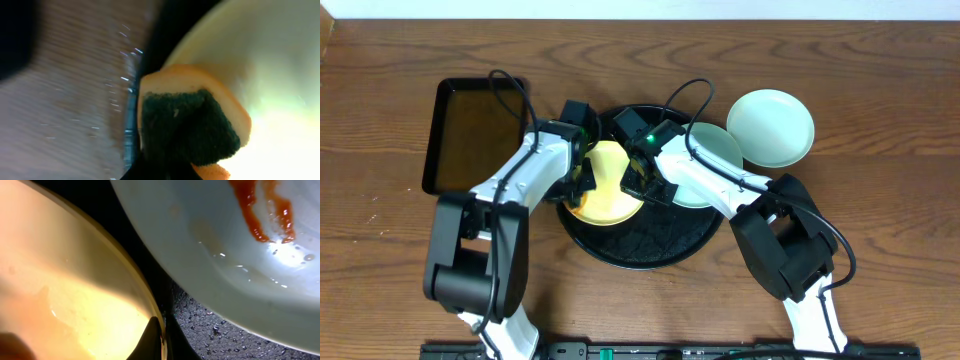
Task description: Clean dirty plates on tray and stack at the side
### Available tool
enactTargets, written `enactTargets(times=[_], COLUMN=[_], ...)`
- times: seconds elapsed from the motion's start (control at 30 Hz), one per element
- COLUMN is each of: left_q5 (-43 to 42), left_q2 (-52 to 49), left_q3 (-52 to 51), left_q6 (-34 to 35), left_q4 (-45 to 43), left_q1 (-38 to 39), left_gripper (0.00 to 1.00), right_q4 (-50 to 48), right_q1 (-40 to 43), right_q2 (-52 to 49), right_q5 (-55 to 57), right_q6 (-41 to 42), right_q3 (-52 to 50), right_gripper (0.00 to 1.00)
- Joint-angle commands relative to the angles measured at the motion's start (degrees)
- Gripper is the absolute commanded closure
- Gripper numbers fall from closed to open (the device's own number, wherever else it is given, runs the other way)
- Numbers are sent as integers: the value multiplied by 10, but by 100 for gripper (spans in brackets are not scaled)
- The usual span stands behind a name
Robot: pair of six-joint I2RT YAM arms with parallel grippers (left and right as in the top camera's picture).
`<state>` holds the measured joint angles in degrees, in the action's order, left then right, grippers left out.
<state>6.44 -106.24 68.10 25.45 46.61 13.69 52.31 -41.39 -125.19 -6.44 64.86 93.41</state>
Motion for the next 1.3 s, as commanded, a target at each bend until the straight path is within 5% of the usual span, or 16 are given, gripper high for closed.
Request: enactTargets(times=[0.0, 0.17, 0.47, 0.77, 0.93, 1.27], left_q5=[97, 62, -170, -180, -123, 128], left_q2=[51, 89, 55, -42, -50, -32], left_q3=[-5, -5, -5, -5, -5, -5], left_q6=[-5, -3, -2, 3, -6, -5], left_q4=[-2, -34, -110, -137, -133, -63], left_q1=[-5, -3, -3, -3, -5, -5], left_gripper=[93, 93, 93, 93, 92, 93], right_q4=[4, 4, 4, 4, 6, 12], right_q1=[0, 0, 0, 0, 0, 0], right_q2=[4, 4, 4, 4, 4, 4], right_q5=[20, 20, 19, 19, 20, 22], right_q6=[-2, -2, -2, -3, -2, -2], right_q3=[-5, -5, -5, -5, -5, -5], right_gripper=[99, 99, 99, 99, 99, 99])
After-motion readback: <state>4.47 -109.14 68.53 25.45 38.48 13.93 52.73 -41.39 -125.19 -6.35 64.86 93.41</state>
